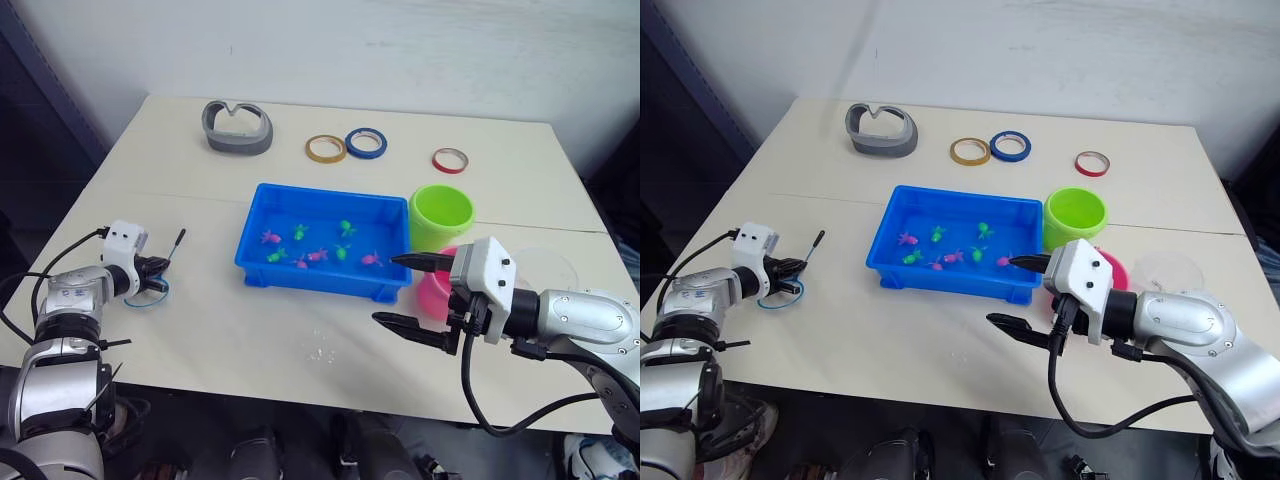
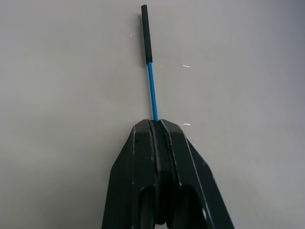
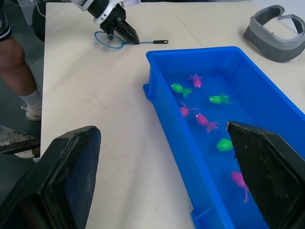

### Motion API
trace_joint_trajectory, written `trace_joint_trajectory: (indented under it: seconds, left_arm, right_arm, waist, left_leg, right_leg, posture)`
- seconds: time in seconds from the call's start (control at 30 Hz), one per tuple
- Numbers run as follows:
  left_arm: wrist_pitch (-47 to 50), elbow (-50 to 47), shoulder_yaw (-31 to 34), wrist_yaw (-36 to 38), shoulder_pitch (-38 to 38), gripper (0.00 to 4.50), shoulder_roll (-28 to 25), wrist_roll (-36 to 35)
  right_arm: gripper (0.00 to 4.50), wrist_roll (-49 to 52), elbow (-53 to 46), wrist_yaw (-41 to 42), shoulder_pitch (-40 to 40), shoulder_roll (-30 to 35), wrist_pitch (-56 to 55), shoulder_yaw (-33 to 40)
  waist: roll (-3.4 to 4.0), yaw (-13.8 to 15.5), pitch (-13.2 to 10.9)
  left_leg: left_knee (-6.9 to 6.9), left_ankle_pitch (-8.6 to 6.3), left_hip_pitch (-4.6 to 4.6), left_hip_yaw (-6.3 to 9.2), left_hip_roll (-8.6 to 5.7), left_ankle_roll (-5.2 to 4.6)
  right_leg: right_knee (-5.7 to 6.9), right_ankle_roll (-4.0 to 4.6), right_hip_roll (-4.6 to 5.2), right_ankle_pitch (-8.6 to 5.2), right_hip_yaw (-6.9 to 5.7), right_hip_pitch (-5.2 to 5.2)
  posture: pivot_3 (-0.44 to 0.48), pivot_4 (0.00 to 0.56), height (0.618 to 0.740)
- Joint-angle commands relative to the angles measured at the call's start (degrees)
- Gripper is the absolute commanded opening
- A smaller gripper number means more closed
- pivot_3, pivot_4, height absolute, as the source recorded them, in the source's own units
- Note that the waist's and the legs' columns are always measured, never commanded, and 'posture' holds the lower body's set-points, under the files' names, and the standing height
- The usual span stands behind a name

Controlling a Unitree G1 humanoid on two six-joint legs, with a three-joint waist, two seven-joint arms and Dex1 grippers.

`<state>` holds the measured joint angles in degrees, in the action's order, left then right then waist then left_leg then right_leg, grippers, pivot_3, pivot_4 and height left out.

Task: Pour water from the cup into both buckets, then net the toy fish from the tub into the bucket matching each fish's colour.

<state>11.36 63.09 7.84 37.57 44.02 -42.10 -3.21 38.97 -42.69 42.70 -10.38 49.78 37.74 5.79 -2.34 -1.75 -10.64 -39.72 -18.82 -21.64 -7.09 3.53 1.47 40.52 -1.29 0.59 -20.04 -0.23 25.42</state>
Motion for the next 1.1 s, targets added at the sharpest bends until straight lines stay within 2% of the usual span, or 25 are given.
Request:
trace_joint_trajectory:
  seconds: [0.03, 0.27, 0.37, 0.63, 0.9, 1.1]
  left_arm:
    - [-0.8, 1.1, -0.9, 0.1, -0.5, 0.03, -0.3, 1.3]
    - [-4.6, -3.4, -1.3, 2.5, -1.5, 0.03, -3.2, 2.1]
    - [-6.0, -8.3, -2.2, 6.1, -3.5, 0.03, -6.0, 2.4]
    - [-1.6, -25.4, -2.2, 16.2, -6.0, 0.03, -11.2, -0.4]
    - [9.4, -45.3, -9.1, 29.4, 1.3, 0.03, -7.3, -5.5]
    - [14.0, -54.8, -15.3, 34.6, 3.5, 0.03, -1.9, -7.8]
  right_arm:
    - [4.50, -0.3, -1.2, 0.1, 0.0, 0.1, -0.9, 0.9]
    - [4.50, 0.0, -0.6, 0.5, 0.1, -0.3, -1.2, 1.0]
    - [4.50, -0.1, 0.2, 1.0, -0.3, -0.4, -1.5, 0.7]
    - [4.50, -0.8, 3.7, 3.1, -3.7, -0.8, -2.2, -0.8]
    - [4.50, 1.7, 6.9, 5.0, -8.6, -0.4, 0.3, -0.3]
    - [4.50, 5.4, 7.7, 3.3, -11.1, -0.3, 6.1, 0.4]
  waist:
    - [0.00, 0.0, 0.0]
    - [-0.01, -0.1, 0.0]
    - [-0.03, -0.2, 0.0]
    - [-0.05, 0.0, 0.0]
    - [-0.05, 0.2, 0.0]
    - [-0.01, -0.4, 0.0]
  left_leg:
    - [-0.03, 0.00, 0.00, 0.00, 0.00, 0.00]
    - [-0.17, -0.02, 0.00, 0.00, 0.01, 0.00]
    - [-0.17, -0.02, -0.01, 0.01, 0.04, 0.02]
    - [-0.29, -0.06, -0.03, 0.00, 0.02, -0.05]
    - [-0.35, -0.07, -0.12, 0.04, 0.01, -0.06]
    - [-0.37, -0.05, -0.10, 0.01, 0.02, -0.03]
  right_leg:
    - [0.03, 0.00, 0.00, 0.00, 0.00, 0.00]
    - [0.14, 0.00, -0.01, 0.00, 0.01, 0.00]
    - [0.16, 0.01, -0.02, 0.00, 0.00, 0.01]
    - [0.23, 0.02, 0.01, -0.01, 0.03, 0.01]
    - [0.21, 0.03, 0.00, -0.01, 0.01, 0.01]
    - [0.29, 0.03, -0.04, -0.01, 0.07, 0.03]
  posture:
    - [0.000, 0.150, 0.693]
    - [0.000, 0.150, 0.693]
    - [0.000, 0.150, 0.693]
    - [0.000, 0.150, 0.693]
    - [0.000, 0.150, 0.693]
    - [0.000, 0.150, 0.693]
